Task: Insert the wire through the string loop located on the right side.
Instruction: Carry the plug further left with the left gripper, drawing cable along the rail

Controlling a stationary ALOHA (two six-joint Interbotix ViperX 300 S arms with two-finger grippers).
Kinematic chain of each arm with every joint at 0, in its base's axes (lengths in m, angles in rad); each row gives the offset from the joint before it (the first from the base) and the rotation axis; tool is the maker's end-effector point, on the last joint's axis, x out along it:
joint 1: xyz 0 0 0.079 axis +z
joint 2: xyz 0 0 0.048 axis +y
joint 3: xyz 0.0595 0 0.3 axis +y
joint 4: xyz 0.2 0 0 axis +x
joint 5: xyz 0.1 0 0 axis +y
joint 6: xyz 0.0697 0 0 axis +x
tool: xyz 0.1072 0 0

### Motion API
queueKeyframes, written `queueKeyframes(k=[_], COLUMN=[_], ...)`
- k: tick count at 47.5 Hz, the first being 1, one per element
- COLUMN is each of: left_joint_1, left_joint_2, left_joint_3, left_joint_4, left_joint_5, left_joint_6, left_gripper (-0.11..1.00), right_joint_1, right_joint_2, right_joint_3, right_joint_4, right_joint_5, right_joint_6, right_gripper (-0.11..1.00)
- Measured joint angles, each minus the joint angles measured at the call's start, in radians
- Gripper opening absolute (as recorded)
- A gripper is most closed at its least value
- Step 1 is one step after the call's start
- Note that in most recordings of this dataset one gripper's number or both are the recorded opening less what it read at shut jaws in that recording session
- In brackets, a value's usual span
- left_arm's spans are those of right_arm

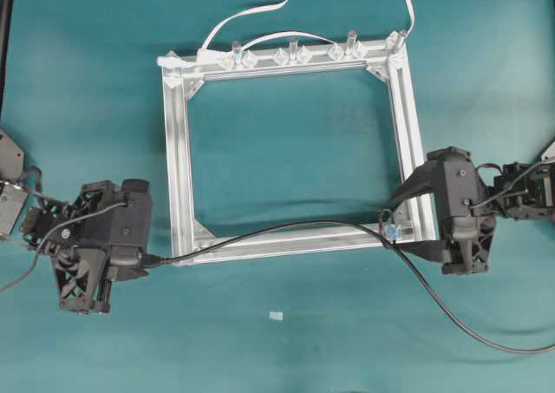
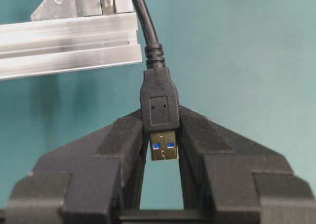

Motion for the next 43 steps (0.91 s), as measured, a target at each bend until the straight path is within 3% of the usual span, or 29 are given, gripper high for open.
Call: queueKeyframes(k=[15, 23, 26, 30, 43], left_joint_1=[-0.002, -0.003, -0.003, -0.005, -0.005], left_joint_2=[0.071, 0.1, 0.104, 0.104, 0.103], left_joint_3=[0.003, 0.003, 0.002, 0.003, 0.003], left_joint_4=[0.0, 0.0, 0.002, 0.003, 0.008], left_joint_5=[0.041, 0.051, 0.052, 0.054, 0.054], left_joint_6=[-0.003, -0.003, -0.003, -0.003, -0.003], left_gripper=[0.23, 0.7, 0.81, 0.74, 0.74], right_joint_1=[0.0, 0.0, 0.0, 0.002, 0.002], right_joint_2=[0.0, 0.0, 0.0, 0.0, -0.002], right_joint_3=[-0.006, -0.009, -0.011, -0.011, -0.011], right_joint_4=[0.0, 0.0, 0.0, 0.002, 0.0], right_joint_5=[0.0, 0.002, 0.002, 0.003, 0.003], right_joint_6=[0.0, 0.0, 0.0, 0.0, 0.0], right_gripper=[0.95, 0.95, 0.95, 0.95, 0.95])
